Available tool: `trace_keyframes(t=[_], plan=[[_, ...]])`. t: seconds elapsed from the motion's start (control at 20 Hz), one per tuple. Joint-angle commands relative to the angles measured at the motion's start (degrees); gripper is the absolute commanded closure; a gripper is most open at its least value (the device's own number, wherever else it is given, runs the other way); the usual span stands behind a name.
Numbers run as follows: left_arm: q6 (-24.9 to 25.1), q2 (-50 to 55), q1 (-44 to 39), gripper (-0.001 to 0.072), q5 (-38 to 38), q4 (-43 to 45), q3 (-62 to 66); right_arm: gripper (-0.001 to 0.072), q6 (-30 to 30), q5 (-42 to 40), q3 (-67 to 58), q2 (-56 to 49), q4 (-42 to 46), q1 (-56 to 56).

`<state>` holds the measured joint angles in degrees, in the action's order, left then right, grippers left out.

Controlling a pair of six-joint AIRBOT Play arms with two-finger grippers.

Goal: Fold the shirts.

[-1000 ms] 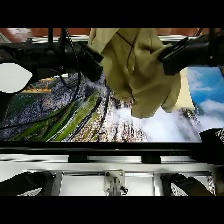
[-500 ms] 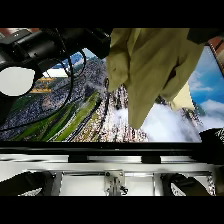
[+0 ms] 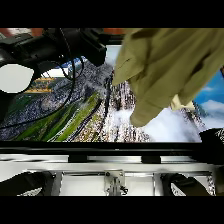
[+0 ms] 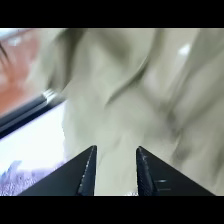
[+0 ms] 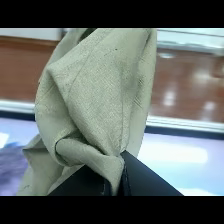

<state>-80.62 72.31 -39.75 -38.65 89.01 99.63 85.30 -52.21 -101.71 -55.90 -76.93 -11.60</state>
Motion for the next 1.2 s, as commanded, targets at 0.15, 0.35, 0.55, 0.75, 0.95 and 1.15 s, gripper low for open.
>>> trace_keyframes(t=[0.15, 0.35, 0.55, 0.75, 0.95, 1.15], plan=[[0.0, 0.0, 2.3, 0.0376, -5.5, 0.1, 0.0, 0.0648, -13.6, -9.3, 0.0, 0.0, 30.3, 1.3], [0.0, 0.0, 2.9, 0.0376, -5.5, 0.1, 0.0, 0.0648, -15.2, -10.7, 0.0, 0.0, 24.1, 10.4], [0.0, 0.0, 3.6, 0.0376, -5.5, 0.1, 0.0, 0.0648, -15.2, -12.4, 0.0, 0.0, 19.5, 17.5], [0.0, 0.0, 4.4, 0.0377, -5.6, 0.1, 0.0, 0.0648, -15.1, -13.1, 0.0, 0.0, 22.3, 22.3], [0.0, 0.0, 4.5, 0.0377, -5.5, 0.2, 0.0, 0.0648, -14.0, -13.9, 0.0, 0.0, 21.8, 26.6], [0.0, 0.7, 4.5, 0.0377, -5.7, 0.1, 0.0, 0.0648, -9.9, -14.9, 0.0, 0.6, 13.5, 26.6]])
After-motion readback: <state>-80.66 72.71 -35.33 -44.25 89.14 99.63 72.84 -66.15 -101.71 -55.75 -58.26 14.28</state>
